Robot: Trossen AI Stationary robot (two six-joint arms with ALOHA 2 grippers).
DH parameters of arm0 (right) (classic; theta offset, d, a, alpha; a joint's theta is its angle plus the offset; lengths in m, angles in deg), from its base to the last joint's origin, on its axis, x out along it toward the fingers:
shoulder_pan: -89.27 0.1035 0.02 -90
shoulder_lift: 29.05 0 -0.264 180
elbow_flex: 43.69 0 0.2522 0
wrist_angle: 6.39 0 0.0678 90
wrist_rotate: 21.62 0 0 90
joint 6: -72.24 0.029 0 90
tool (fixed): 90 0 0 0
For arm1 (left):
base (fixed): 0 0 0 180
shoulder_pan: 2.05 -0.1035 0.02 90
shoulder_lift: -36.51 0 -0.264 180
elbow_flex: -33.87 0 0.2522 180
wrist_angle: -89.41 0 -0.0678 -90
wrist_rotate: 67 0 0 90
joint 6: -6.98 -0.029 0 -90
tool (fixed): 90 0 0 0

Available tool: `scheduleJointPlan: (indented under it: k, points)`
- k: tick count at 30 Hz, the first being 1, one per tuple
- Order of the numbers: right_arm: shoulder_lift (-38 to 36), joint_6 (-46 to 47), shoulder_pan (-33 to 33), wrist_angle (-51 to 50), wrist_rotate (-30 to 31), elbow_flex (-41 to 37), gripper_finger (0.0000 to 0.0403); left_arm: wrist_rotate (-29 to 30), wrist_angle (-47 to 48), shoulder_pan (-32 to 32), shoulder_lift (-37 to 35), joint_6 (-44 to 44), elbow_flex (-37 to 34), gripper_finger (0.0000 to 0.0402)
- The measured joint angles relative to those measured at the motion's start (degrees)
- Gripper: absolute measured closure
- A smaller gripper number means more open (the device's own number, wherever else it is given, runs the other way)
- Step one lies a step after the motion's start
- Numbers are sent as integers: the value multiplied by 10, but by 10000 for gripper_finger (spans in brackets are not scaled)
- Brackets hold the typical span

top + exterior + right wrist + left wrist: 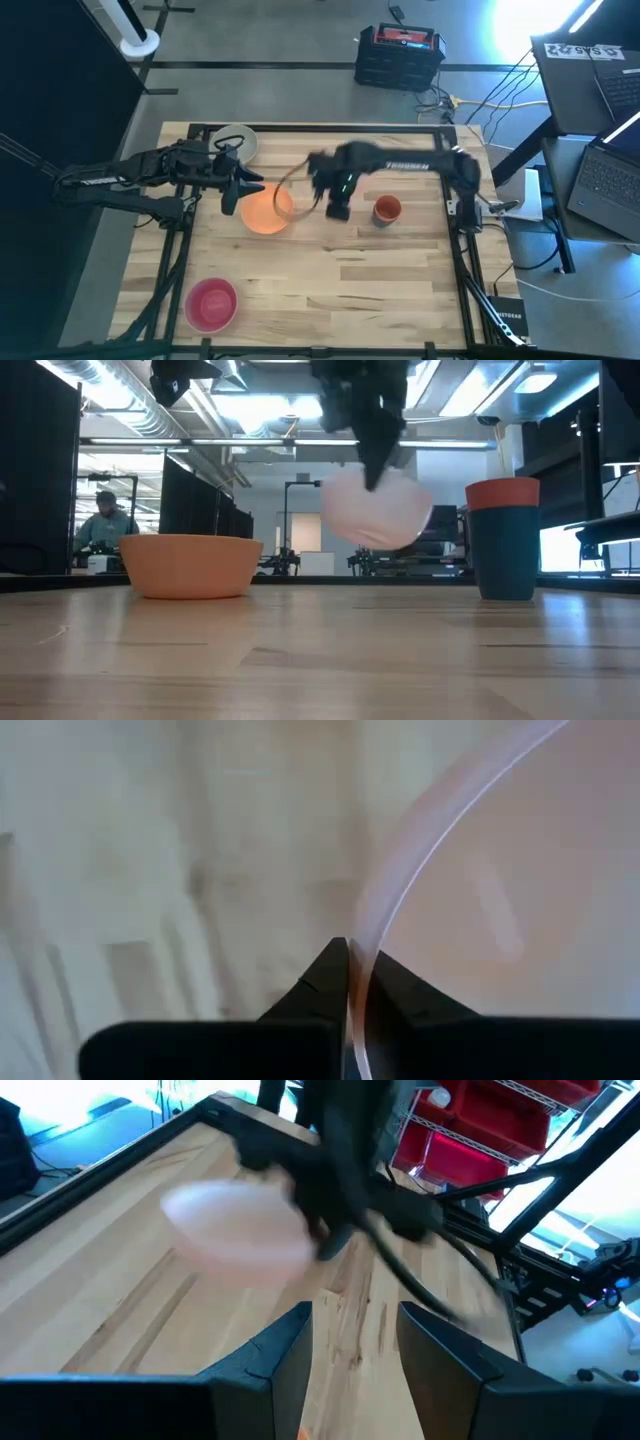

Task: Nest bowls inside each other
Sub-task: Move the light pink bowl to the middle of the table, then stack the orange bowl into the light pink bowl

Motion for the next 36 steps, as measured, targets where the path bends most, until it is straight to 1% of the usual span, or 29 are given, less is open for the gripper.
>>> scheduleJointPlan:
  k: [2, 5, 19, 21, 24, 28, 31, 33, 36]
  points:
    - [26, 8, 28, -1, -2, 17, 403, -1, 3, 0, 0, -2, 0, 270]
    - [53, 15, 51, -8, -5, 20, 403, -1, 5, 0, 0, -1, 0, 270]
    - [126, 20, 78, 19, -3, 21, 389, -1, 30, 0, 0, 8, 0, 270]
    - [123, 19, 78, 13, -19, 33, 369, -1, 30, 0, 0, 5, 0, 270]
    - [116, 18, 78, 7, -32, 65, 324, -1, 31, 0, 0, 1, 0, 270]
    - [116, 16, 78, -21, -20, 121, 257, -1, 33, 0, 0, -1, 0, 270]
    - [116, 0, 77, -39, -21, 171, 217, -1, 33, 0, 0, -1, 0, 270]
    - [116, -34, 78, -14, -21, 203, 199, -1, 33, 0, 0, -1, 0, 270]
    - [117, -89, 78, 66, -23, 212, 192, -1, 33, 0, 0, -2, 0, 270]
